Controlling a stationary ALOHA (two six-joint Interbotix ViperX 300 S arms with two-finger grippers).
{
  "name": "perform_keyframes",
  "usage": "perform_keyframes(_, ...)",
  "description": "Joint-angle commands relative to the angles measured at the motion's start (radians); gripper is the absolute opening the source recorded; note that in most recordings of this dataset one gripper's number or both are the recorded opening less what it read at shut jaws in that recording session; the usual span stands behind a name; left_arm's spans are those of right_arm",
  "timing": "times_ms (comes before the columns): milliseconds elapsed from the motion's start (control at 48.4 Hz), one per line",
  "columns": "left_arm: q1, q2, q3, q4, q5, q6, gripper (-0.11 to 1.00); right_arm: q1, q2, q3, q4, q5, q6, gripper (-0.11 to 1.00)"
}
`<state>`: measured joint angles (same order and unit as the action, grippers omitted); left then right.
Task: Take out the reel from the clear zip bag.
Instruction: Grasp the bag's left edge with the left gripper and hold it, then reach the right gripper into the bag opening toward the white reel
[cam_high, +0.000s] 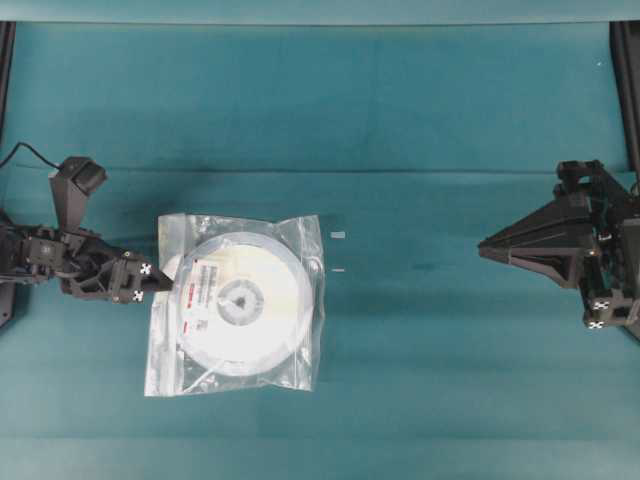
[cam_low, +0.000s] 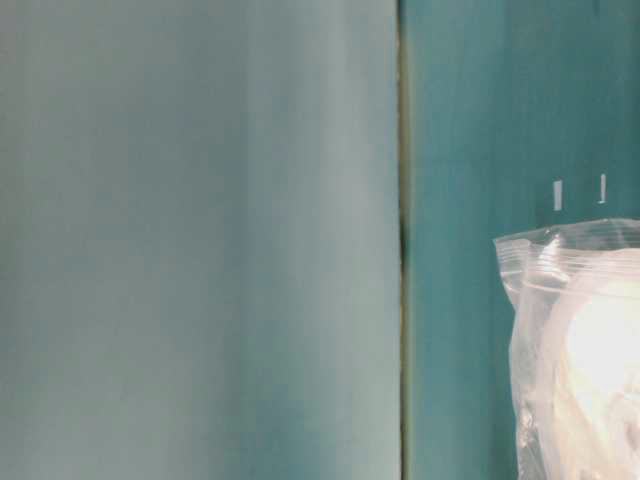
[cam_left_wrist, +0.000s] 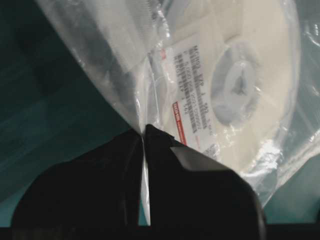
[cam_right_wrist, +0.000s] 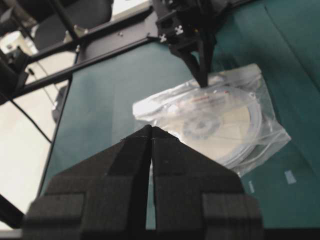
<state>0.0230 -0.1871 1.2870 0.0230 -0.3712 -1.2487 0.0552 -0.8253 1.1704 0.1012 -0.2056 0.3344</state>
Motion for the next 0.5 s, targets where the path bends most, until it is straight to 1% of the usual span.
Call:
perform_keyframes(0, 0.009, -0.008, -0.009, 0.005, 0.0, 0.003, 0.03, 0.003, 0.015, -0.015, 0.02, 0.018, 0.028, 0.0)
perform_keyframes(62, 0.011, -0.008, -0.011, 0.005, 0.0, 0.003, 0.02, 0.003, 0.034, -0.017, 0.046, 0.043, 0.054, 0.0)
perform_keyframes(124, 0.012, -0.011, -0.011, 0.005, 0.0, 0.005, 0.02, 0.003, 0.064, -0.018, 0.092, 0.064, 0.103, 0.0)
perform_keyframes(227, 0.011, -0.012, -0.011, 0.005, 0.002, 0.005, 0.02, 0.003, 0.126, -0.023, 0.161, 0.075, 0.196, 0.01)
perform_keyframes(310, 0.012, -0.014, -0.011, 0.005, 0.0, 0.003, 0.02, 0.009, 0.181, -0.04, 0.207, 0.072, 0.284, 0.04)
perform_keyframes(351, 0.012, -0.014, -0.012, 0.005, 0.002, 0.005, 0.02, 0.011, 0.213, -0.046, 0.222, 0.071, 0.328, 0.07)
perform_keyframes(392, 0.012, -0.014, -0.014, 0.003, 0.002, 0.005, 0.02, 0.012, 0.247, -0.057, 0.225, 0.071, 0.37, 0.11)
perform_keyframes(434, 0.011, -0.014, -0.014, 0.003, 0.002, 0.005, 0.02, 0.015, 0.284, -0.071, 0.224, 0.069, 0.402, 0.17)
perform_keyframes(475, 0.012, -0.014, -0.014, 0.005, 0.002, 0.005, 0.02, 0.023, 0.33, -0.087, 0.225, 0.066, 0.433, 0.27)
